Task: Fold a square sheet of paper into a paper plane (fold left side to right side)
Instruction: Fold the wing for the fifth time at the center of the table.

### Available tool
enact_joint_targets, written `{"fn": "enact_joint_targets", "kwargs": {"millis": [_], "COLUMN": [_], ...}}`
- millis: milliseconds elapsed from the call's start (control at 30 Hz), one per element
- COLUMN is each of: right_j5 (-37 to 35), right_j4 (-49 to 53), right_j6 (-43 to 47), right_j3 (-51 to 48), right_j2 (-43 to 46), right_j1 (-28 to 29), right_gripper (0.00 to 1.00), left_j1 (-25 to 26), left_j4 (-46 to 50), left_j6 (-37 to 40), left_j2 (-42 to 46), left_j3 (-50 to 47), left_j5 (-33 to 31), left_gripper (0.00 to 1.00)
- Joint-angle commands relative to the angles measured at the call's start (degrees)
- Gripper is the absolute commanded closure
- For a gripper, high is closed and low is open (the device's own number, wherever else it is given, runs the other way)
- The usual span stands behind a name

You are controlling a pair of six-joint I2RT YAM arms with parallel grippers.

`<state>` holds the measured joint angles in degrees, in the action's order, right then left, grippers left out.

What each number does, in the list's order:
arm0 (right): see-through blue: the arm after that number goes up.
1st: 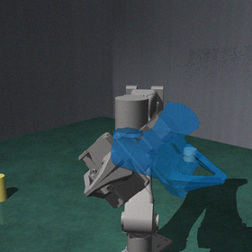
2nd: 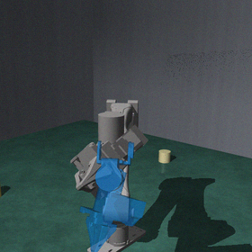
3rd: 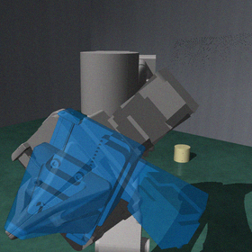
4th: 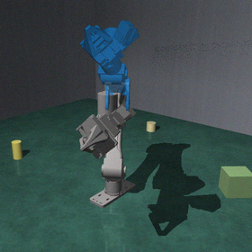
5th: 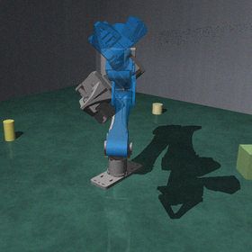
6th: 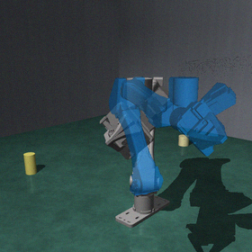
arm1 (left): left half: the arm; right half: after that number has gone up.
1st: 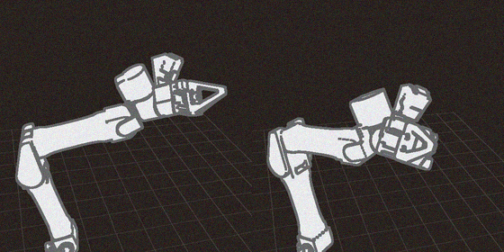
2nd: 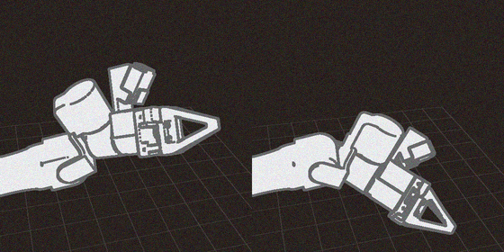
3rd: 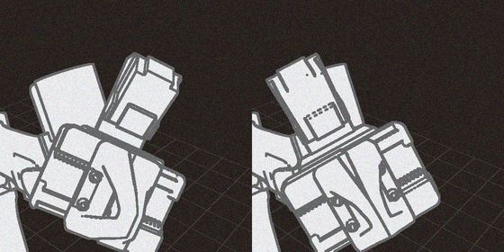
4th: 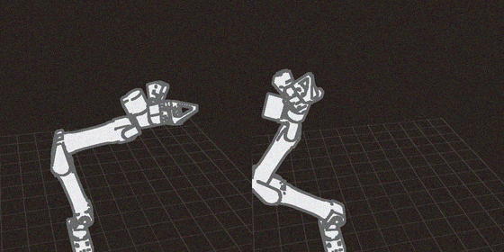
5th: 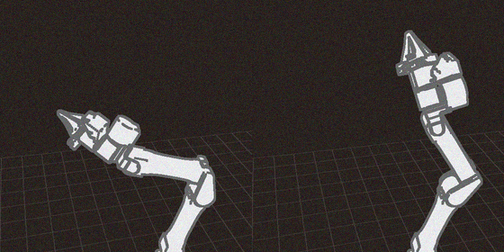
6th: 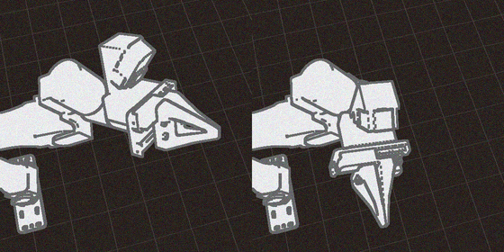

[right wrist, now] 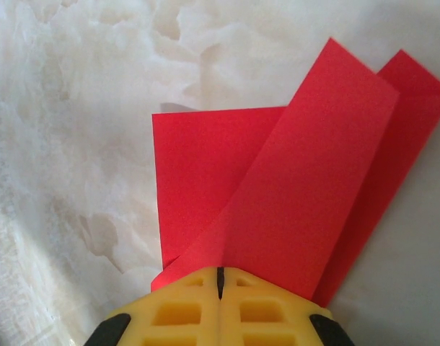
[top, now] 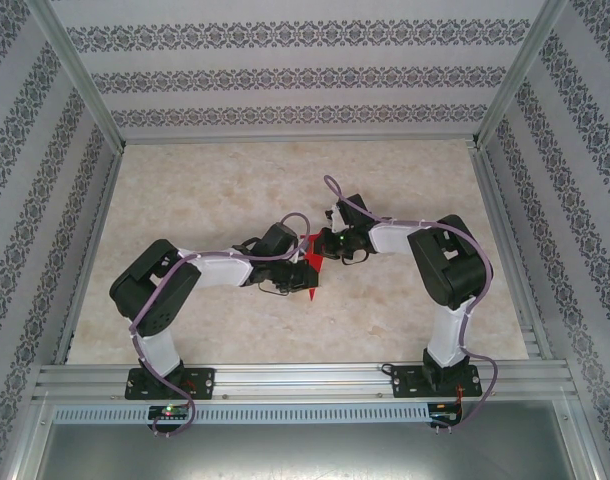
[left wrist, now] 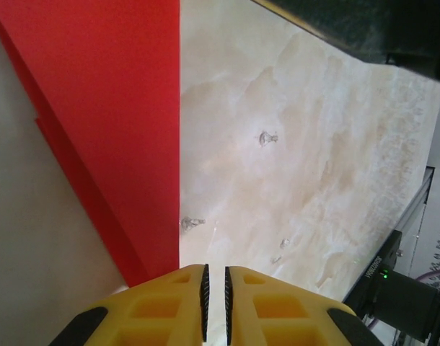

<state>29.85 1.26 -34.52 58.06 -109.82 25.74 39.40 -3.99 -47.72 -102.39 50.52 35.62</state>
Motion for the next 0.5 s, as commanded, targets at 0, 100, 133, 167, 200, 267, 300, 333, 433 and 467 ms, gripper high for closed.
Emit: {"fn": "enact_joint_targets", "kwargs": {"millis": [0, 100, 133, 167, 200, 267, 300, 333, 433, 467], "right_j5": [-3.1, -3.3, -3.4, -3.5, -3.6, -3.8, -3.8, -3.8, -3.9, -3.8], "right_j4": [4.4, 4.8, 5.0, 5.3, 5.4, 5.7, 5.9, 6.0, 6.0, 6.0], "right_j6": [1.5, 1.6, 1.7, 1.8, 2.0, 2.1, 2.2, 2.3, 2.2, 2.2], "right_j3": [0.4, 0.6, 0.6, 0.8, 0.8, 0.9, 1.0, 1.1, 1.0, 1.0], "right_j2": [-1.7, -1.7, -1.7, -1.7, -1.7, -1.7, -1.7, -1.7, -1.8, -1.8], "right_j1": [0.0, 0.0, 0.1, 0.0, 0.0, 0.0, 0.0, 0.0, 0.0, 0.0], "right_gripper": [1.00, 1.00, 1.00, 1.00, 1.00, 1.00, 1.00, 1.00, 1.00, 1.00], "left_j1": [0.9, 1.0, 1.0, 1.0, 1.0, 1.1, 1.2, 1.2, 1.2, 1.2], "left_j4": [-3.0, -2.8, -2.6, -2.0, -1.4, -0.1, 0.0, 0.1, 0.9, 1.3], "left_j6": [-1.6, -1.4, -1.3, -1.0, -0.6, -0.1, 0.0, -0.1, 0.2, 0.3], "left_j2": [-1.2, -1.4, -1.5, -1.6, -1.8, -2.6, -2.9, -3.2, -3.8, -4.0], "left_j3": [-0.3, -0.2, -0.1, 0.0, 0.3, 0.6, 0.5, 0.4, 0.2, 0.0], "left_j5": [3.0, 3.1, 3.1, 3.1, 3.1, 2.8, 2.7, 2.6, 1.5, 1.2], "left_gripper": [0.83, 0.83, 0.83, 0.83, 0.83, 0.83, 0.83, 0.83, 0.83, 0.83]}}
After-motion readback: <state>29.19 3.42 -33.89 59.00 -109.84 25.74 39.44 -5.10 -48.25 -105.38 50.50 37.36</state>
